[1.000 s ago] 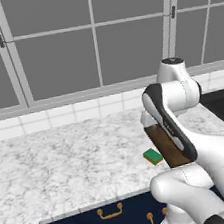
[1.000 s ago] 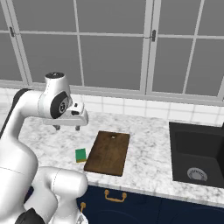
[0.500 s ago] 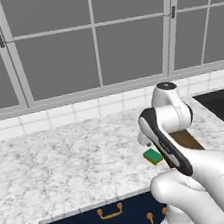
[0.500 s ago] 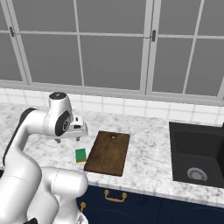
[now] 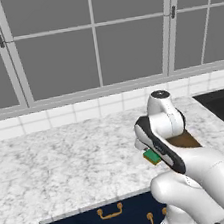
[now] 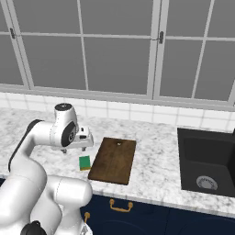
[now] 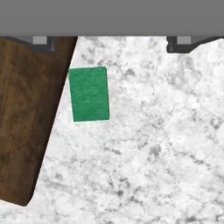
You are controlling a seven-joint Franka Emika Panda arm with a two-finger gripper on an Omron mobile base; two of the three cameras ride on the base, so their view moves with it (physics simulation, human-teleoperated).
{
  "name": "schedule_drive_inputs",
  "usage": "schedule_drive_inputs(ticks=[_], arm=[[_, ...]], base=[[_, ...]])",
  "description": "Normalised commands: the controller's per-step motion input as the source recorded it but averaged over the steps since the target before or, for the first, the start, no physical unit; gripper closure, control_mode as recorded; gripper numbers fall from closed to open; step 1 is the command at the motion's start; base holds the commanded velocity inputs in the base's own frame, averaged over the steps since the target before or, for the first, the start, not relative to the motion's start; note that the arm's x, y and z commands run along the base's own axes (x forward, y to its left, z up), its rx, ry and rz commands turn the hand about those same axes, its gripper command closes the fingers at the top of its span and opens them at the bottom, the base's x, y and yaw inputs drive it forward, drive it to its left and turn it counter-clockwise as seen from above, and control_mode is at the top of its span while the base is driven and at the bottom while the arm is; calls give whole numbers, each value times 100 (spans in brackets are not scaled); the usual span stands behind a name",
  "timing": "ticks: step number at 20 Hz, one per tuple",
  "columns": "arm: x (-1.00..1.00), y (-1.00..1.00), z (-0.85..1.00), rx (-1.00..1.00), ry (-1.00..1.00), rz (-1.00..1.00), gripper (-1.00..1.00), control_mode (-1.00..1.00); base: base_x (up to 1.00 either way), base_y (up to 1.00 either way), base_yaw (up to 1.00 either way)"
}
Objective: Pick up the sponge from the counter and clean the cutting board by briefly scrubbing or pressing down on the cutting board. Once finished, release the sponge.
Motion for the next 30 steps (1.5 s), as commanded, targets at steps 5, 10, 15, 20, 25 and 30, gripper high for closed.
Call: schedule_drive_inputs(ticks=[5,10,15,20,25,30], arm=[[12,-2,-34,0,-1,0,-100,-100],[32,-23,-23,0,0,0,-100,-100],[24,-18,-10,0,-2,0,-100,-100],[4,0,-10,0,-3,0,-100,-100],[0,1,-16,-1,-2,0,-100,-100],[-1,10,-27,-4,-4,0,-100,-100]], base=[[0,0,0],[0,0,0],[0,0,0],[0,0,0],[0,0,0],[0,0,0]])
